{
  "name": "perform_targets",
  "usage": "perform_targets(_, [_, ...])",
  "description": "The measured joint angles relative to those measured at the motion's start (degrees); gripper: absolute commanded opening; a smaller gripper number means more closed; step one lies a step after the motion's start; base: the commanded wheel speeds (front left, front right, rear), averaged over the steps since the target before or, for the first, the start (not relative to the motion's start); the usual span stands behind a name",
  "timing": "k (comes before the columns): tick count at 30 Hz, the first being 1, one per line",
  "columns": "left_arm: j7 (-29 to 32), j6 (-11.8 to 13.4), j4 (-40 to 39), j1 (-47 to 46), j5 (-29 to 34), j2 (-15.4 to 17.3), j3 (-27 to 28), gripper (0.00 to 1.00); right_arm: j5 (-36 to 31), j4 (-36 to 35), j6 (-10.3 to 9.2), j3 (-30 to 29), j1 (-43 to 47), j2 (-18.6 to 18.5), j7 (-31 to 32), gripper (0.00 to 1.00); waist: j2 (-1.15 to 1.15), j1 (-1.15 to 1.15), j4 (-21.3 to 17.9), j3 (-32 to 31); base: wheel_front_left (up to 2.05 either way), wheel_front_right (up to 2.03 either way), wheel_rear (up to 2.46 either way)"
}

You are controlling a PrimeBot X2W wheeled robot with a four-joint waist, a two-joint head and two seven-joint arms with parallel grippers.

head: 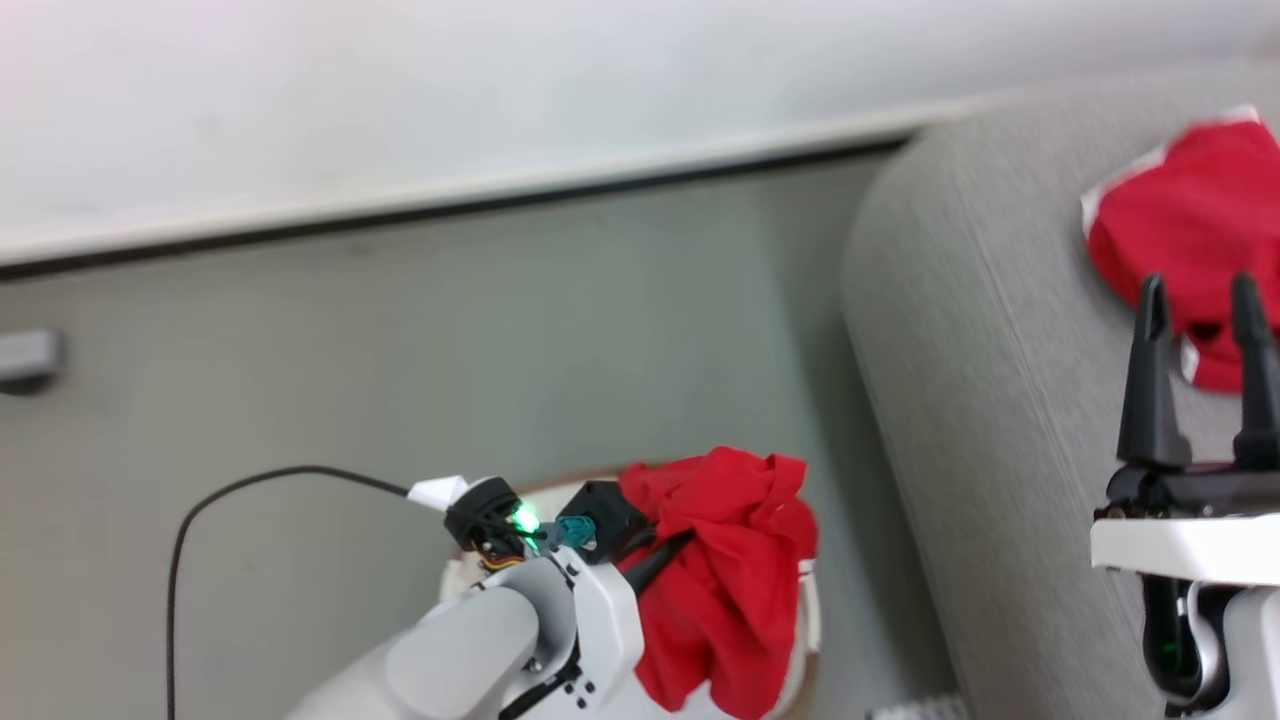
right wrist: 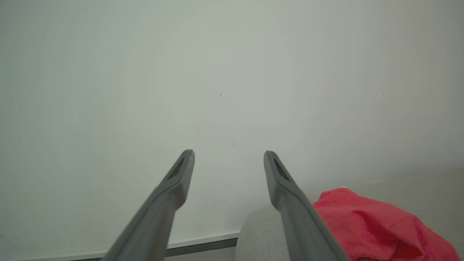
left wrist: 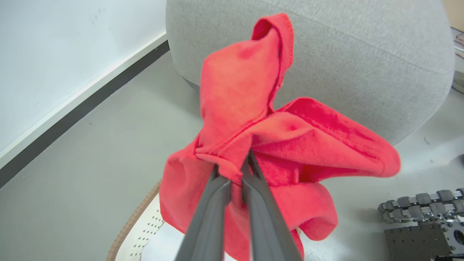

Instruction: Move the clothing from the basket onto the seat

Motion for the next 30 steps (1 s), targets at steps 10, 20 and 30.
perform_targets(10, [-1.01,2.38,-12.76,2.18,-3.94,2.79,6.01,0.0,1.01,4.89,0.0,1.59,4.54,-0.01,0.0,1.0,0.0,-0.01,6.65,-10.44,0.0,0.0,0.0])
perform_targets(20, [0.16,5.67,-22.69,-0.98,-7.3,6.64,12.02,0.0,3.82,6.9,0.0,5.16,7.64,-0.02,-0.01,1.0,0.01,-0.01,11.23,-16.71,0.0,0.0,0.0])
perform_targets(30, [2.03,8.06,-27.98,-2.1,-9.11,9.82,14.83,0.0,4.72,7.58,-0.01,8.56,8.62,-0.02,0.0,1.0,0.01,0.0,12.45,-17.69,0.0,0.0,0.0])
